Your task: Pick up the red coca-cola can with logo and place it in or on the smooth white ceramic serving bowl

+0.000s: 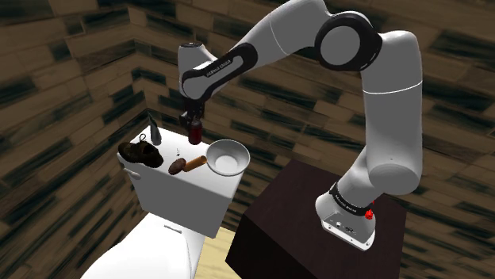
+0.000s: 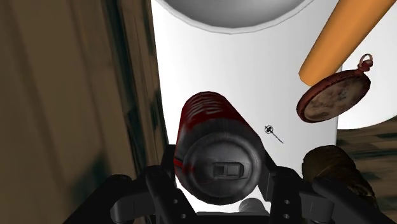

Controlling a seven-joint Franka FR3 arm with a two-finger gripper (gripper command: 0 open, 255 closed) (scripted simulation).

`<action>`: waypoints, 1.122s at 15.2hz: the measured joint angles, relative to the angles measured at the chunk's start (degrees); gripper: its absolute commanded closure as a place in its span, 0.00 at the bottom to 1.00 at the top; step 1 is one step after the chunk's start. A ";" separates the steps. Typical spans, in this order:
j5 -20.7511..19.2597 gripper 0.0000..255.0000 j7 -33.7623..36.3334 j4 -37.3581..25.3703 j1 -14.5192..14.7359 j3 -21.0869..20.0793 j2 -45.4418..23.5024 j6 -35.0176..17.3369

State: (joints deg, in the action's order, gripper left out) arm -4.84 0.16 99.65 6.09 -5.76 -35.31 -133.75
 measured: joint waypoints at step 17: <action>0.99 1.00 -0.66 -1.74 -0.52 -0.75 7.66 9.38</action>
State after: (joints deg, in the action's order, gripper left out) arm -3.84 -0.50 97.91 5.57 -6.52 -27.64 -124.36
